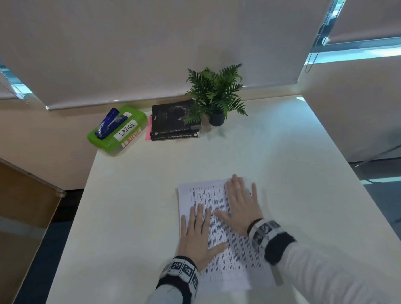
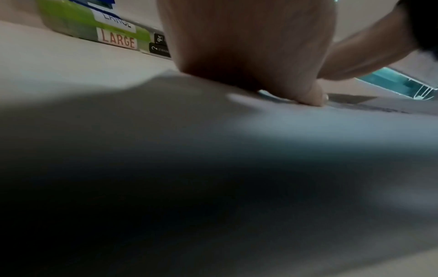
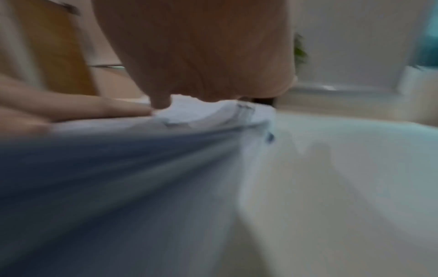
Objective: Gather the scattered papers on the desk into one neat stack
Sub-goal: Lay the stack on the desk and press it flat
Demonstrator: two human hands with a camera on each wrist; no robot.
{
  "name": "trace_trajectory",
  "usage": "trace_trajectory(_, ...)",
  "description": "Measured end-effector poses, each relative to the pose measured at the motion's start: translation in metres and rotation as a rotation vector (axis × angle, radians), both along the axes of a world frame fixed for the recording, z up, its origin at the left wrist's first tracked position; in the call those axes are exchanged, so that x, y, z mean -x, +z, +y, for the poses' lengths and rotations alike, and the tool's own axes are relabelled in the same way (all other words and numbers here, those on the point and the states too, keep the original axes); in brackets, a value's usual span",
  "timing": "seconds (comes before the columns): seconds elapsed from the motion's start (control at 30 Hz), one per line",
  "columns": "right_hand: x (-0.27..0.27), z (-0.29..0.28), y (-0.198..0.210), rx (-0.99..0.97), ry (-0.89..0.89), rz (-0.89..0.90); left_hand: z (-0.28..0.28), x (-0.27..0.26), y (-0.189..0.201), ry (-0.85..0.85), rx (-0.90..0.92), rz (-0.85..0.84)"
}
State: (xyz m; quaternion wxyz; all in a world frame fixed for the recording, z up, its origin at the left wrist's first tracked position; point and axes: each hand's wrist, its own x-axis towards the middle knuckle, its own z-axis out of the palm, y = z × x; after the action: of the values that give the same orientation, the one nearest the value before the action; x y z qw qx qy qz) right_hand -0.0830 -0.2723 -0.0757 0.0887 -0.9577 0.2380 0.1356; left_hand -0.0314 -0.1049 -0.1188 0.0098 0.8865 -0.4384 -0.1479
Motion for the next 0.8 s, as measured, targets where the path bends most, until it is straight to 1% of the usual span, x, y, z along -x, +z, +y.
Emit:
trace_trajectory(0.07, 0.017, 0.038, -0.006, -0.098, 0.035, 0.003, 0.000, 0.001, 0.000, 0.015, -0.008, 0.007)
trace_trajectory(0.1, 0.027, 0.055, -0.012, -0.147, 0.024, -0.007, 0.000, 0.003, 0.000, 0.018, 0.000, -0.006)
trace_trajectory(0.13, 0.036, 0.068, -0.020, -0.141, 0.017, -0.030, 0.001, 0.004, -0.002, 0.014, 0.027, -0.029)
trace_trajectory(0.2, 0.045, 0.078, -0.035, -0.188, -0.021, 0.023, 0.001, 0.003, -0.004, 0.004, 0.040, -0.032)
trace_trajectory(0.27, 0.048, 0.072, -0.040, -0.144, -0.006, 0.030, 0.002, 0.001, -0.006, -0.004, 0.017, -0.027)
trace_trajectory(0.33, 0.057, 0.059, -0.042, -0.110, 0.016, -0.001, 0.003, 0.000, -0.008, -0.020, -0.007, -0.048)
trace_trajectory(0.4, 0.068, 0.047, -0.043, -0.074, 0.003, -0.029, 0.001, 0.000, -0.007, -0.008, -0.024, -0.025)
trace_trajectory(0.5, 0.083, 0.042, -0.044, -0.075, 0.000, -0.031, 0.001, 0.001, -0.007, 0.001, 0.017, -0.027)
trace_trajectory(0.6, 0.085, 0.041, -0.043, -0.073, -0.006, -0.032, 0.006, -0.001, -0.009, -0.025, 0.045, -0.060)
trace_trajectory(0.67, 0.086, 0.040, -0.045, -0.074, -0.008, -0.033, 0.017, -0.003, -0.009, -0.069, 0.035, -0.077)
trace_trajectory(0.73, 0.087, 0.039, -0.048, -0.088, -0.018, -0.027, 0.037, -0.004, -0.011, -0.113, 0.047, -0.057)
trace_trajectory(0.8, 0.088, 0.038, -0.046, -0.107, -0.011, -0.028, 0.059, -0.004, -0.012, -0.122, 0.066, -0.036)
